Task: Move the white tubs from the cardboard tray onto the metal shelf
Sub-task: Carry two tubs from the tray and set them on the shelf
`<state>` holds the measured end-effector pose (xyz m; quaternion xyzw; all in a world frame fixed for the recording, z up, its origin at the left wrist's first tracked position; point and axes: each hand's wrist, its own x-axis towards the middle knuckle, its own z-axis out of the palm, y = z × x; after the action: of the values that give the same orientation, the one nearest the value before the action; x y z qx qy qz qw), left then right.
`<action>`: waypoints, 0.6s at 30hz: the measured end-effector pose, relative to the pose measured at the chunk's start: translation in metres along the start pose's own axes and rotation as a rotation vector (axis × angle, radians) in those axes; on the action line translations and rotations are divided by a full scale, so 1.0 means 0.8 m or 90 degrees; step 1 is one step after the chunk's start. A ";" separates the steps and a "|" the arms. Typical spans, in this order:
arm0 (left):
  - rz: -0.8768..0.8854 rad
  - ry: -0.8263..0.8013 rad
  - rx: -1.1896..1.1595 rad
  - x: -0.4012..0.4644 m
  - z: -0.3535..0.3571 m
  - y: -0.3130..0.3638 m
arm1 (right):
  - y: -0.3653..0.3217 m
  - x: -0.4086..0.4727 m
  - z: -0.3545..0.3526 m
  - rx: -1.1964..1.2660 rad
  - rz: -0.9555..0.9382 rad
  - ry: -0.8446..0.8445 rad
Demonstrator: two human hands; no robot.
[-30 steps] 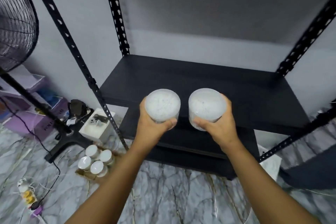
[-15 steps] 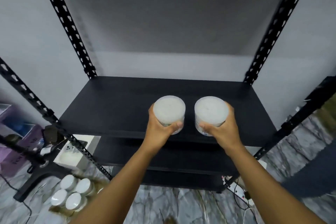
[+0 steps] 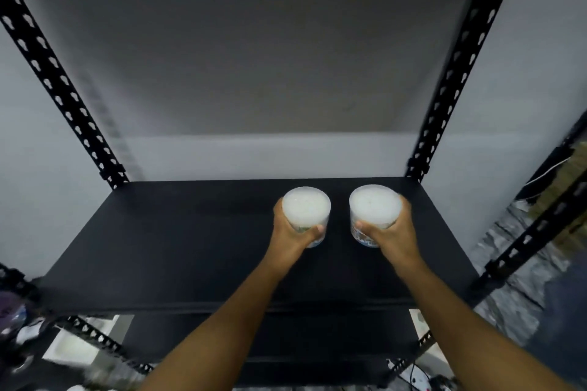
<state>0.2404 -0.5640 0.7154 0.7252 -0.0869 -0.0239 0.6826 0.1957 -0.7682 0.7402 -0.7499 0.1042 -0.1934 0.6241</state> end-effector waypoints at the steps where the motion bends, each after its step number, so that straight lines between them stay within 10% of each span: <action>1: -0.008 0.002 0.004 0.007 0.004 -0.004 | 0.005 0.008 -0.001 0.000 0.006 -0.002; 18: -0.076 0.010 0.068 0.069 0.046 -0.062 | 0.083 0.080 -0.002 -0.044 0.080 -0.059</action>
<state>0.2933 -0.6064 0.6685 0.7648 -0.0394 -0.0543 0.6408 0.2587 -0.8085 0.6856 -0.7711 0.1286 -0.1152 0.6129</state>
